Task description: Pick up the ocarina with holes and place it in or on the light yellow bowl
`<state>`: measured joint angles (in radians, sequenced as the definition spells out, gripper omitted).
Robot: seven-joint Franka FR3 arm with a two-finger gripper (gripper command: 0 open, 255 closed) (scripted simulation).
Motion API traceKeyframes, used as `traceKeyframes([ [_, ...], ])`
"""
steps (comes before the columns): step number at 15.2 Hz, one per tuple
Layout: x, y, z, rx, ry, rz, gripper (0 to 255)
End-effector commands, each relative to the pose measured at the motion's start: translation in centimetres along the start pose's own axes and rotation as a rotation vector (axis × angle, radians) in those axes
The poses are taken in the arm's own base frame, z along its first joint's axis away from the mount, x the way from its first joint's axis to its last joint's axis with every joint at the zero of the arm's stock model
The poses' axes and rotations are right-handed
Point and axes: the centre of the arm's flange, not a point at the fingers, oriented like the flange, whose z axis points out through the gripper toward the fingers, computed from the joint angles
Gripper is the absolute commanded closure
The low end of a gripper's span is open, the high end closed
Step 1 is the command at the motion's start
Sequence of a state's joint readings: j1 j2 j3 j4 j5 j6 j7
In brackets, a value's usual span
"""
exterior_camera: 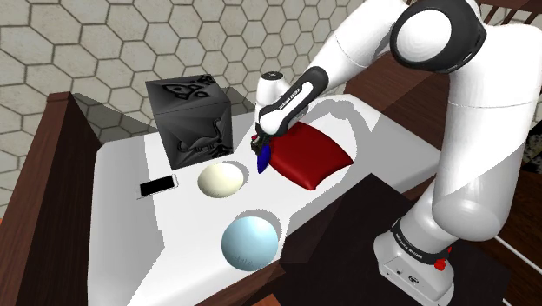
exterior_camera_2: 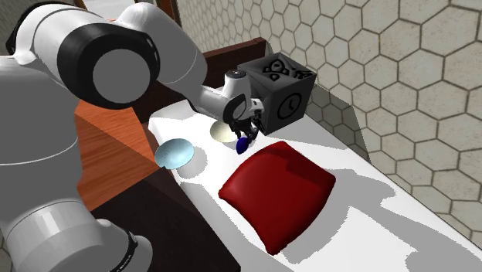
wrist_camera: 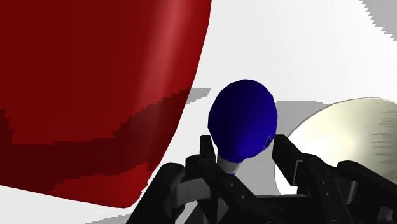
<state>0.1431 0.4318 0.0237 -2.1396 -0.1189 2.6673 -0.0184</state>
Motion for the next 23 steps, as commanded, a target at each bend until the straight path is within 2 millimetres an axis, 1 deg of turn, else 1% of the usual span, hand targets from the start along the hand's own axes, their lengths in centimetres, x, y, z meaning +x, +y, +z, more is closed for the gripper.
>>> traceKeyframes([
  [1,0.0,0.1,-1.1,0.000,0.000,0.000,255],
  [6,0.3,0.2,-3.7,0.000,0.000,0.000,255],
  [21,11.9,-15.3,-7.8,0.000,0.000,0.000,255],
  [22,12.2,-15.7,-8.0,0.000,0.000,0.000,255],
  [23,12.2,-15.8,-7.4,0.000,0.000,0.000,255],
])
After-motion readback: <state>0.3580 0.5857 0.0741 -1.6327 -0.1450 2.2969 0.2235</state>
